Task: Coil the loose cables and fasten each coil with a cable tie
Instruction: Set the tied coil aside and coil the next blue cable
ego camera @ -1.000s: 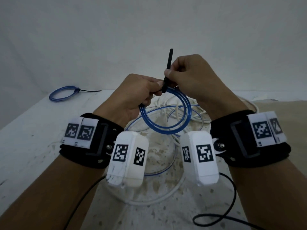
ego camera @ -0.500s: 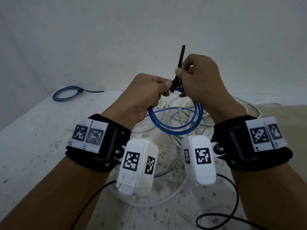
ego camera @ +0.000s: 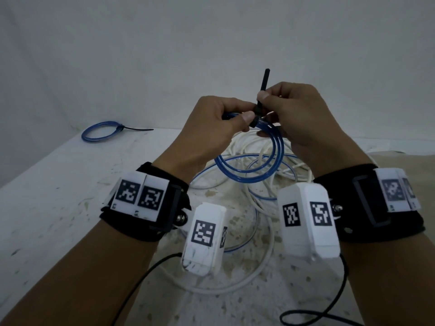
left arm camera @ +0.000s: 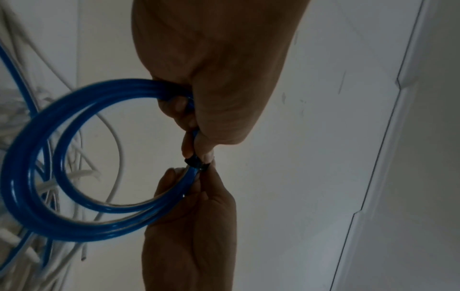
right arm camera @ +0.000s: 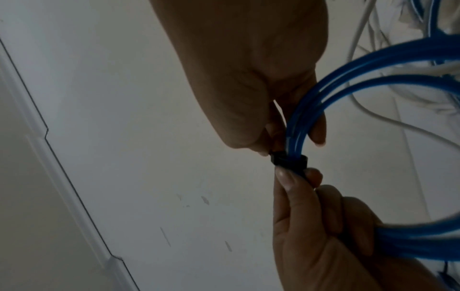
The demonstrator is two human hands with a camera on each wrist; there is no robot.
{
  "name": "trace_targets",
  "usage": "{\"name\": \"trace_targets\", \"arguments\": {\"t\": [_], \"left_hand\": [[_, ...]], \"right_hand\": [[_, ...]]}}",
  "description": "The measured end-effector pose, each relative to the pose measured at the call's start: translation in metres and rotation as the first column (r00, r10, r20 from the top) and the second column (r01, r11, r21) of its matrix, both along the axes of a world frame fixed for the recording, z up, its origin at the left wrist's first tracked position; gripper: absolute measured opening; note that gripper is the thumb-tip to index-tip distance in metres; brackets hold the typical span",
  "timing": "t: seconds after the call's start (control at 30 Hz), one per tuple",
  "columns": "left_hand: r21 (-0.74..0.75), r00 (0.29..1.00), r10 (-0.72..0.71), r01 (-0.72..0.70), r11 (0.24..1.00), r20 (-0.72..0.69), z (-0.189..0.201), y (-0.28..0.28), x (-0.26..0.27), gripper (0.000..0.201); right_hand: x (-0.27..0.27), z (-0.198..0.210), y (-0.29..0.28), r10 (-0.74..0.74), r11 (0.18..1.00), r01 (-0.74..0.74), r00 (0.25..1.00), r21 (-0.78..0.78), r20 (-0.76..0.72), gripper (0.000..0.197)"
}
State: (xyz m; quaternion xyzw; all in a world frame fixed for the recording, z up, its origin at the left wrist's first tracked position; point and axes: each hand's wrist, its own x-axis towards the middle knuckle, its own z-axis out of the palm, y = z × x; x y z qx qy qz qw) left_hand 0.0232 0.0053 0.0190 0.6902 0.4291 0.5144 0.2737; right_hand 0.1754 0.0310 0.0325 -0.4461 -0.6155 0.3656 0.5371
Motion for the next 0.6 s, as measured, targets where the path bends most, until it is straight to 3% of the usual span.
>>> {"name": "trace_targets", "arguments": {"t": [0.13, 0.33, 0.5, 0.6], "left_hand": [[0.051, 0.996, -0.034, 0.038, 0.998, -0.085, -0.0023, 0.0008, 0.0005, 0.022], [-0.001, 0.997, -0.022, 0.022, 1.0, -0.076, -0.0071, 0.0025, 0.0034, 0.017], [-0.029, 0.998, -0.043, 0.042, 0.999, -0.035, -0.007, -0.0004, 0.0054, 0.016], [-0.071, 0.997, -0.075, 0.074, 0.995, -0.013, -0.0057, -0.0028, 0.0053, 0.018]], "right_hand": [[0.0003, -0.0021, 0.0024, -0.052, 0.998, 0.051, 0.998, 0.029, 0.047, 0.015], [-0.004, -0.0046, 0.0088, -0.201, 0.973, 0.173, 0.96, 0.151, 0.194, 0.019], [-0.0017, -0.0062, 0.0063, -0.121, 0.989, 0.111, 0.987, 0.096, 0.102, 0.017], [-0.0021, -0.0065, 0.0069, -0.169, 0.982, 0.156, 0.978, 0.107, 0.122, 0.018]]}}
